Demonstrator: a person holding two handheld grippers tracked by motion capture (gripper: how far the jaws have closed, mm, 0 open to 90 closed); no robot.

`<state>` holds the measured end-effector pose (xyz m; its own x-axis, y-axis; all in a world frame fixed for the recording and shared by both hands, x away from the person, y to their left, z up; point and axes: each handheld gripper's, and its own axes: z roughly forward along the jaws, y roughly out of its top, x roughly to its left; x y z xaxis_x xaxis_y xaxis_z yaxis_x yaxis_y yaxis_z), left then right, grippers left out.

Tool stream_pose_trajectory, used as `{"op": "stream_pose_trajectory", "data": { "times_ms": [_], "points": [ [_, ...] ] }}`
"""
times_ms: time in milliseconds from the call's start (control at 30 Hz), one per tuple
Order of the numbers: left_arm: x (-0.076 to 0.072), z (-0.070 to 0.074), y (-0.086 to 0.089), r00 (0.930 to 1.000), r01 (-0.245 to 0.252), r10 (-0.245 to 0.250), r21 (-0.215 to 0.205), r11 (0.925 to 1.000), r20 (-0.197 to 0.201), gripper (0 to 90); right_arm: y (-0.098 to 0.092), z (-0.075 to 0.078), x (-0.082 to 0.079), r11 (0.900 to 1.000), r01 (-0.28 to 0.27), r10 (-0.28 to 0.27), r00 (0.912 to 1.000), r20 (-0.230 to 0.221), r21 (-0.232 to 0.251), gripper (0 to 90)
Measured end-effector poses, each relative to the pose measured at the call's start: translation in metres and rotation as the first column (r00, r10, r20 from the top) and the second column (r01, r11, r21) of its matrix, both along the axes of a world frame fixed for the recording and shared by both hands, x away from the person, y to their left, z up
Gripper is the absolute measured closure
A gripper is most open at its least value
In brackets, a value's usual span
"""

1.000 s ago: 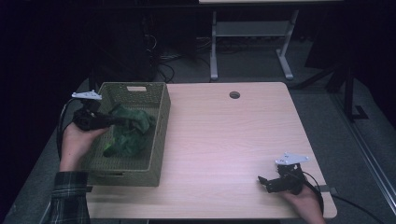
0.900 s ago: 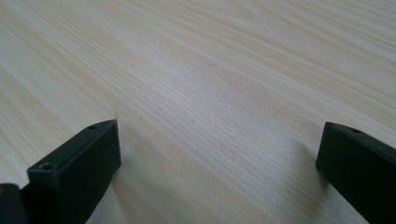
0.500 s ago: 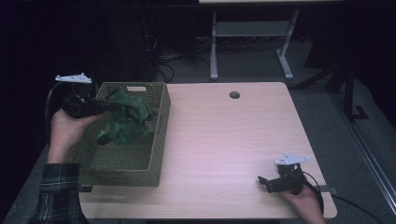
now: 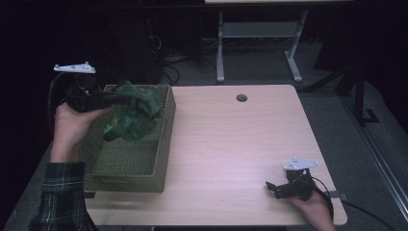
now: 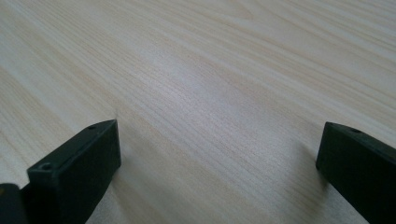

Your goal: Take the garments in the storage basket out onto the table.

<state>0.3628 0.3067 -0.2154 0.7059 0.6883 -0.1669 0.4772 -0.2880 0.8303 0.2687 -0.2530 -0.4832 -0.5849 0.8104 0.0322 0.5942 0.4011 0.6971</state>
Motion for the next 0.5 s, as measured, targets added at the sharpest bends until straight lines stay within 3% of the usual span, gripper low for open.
{"op": "stream_pose_trajectory", "data": {
  "times_ms": [500],
  "points": [
    [0.0, 0.024, -0.047, 0.9937, 0.093, -0.091, -0.033, 0.9951, 0.065, 83.3, 0.0, 0.0, 0.0, 1.0, -0.001, 0.001, 1.0, 0.0, 0.0, 0.0]
  ]
}}
